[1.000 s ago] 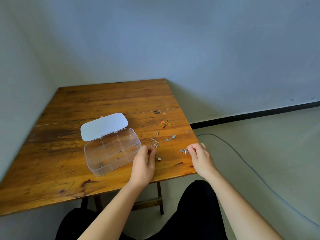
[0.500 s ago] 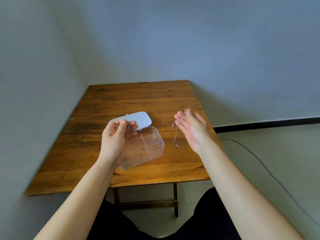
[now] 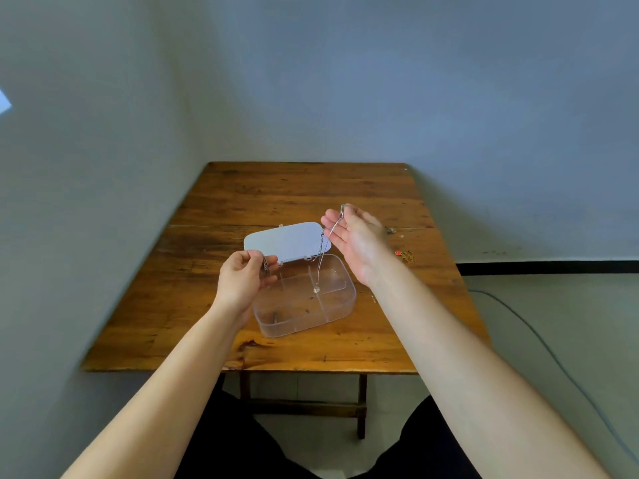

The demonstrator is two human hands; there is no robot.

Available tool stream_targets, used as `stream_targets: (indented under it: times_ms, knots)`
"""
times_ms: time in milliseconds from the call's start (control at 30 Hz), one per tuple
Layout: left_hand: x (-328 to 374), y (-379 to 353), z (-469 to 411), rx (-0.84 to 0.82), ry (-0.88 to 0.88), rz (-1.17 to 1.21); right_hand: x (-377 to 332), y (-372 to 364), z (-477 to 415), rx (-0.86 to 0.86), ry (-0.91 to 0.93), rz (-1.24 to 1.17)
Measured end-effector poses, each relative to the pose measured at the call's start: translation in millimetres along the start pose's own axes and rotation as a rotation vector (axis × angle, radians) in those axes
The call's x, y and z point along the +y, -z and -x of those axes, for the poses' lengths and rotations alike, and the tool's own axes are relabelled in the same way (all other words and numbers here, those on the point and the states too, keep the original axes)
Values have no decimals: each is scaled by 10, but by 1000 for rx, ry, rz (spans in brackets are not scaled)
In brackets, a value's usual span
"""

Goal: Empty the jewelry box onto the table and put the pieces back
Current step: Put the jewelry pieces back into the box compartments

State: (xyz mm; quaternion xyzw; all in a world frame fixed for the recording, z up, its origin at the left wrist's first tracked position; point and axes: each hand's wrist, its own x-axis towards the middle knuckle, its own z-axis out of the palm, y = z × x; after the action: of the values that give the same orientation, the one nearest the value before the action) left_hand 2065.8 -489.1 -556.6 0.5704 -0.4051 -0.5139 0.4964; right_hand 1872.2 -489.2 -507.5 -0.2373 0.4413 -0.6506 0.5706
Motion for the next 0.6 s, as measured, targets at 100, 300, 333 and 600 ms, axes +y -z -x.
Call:
stream_targets:
  times_ms: [100,300,333,600]
  knots:
    - [-80,32,-55,23,67,-73,93,41,-20,30,-30,83]
    - [-103,25,-79,63,59,-82,192,81,-102,92,6,201]
    - [-105,18,-75,69,56,-90,226,94,-107,97,18,272]
    - [-143,5,-43,63,12,-102,417,297,-64,-88,143,1286]
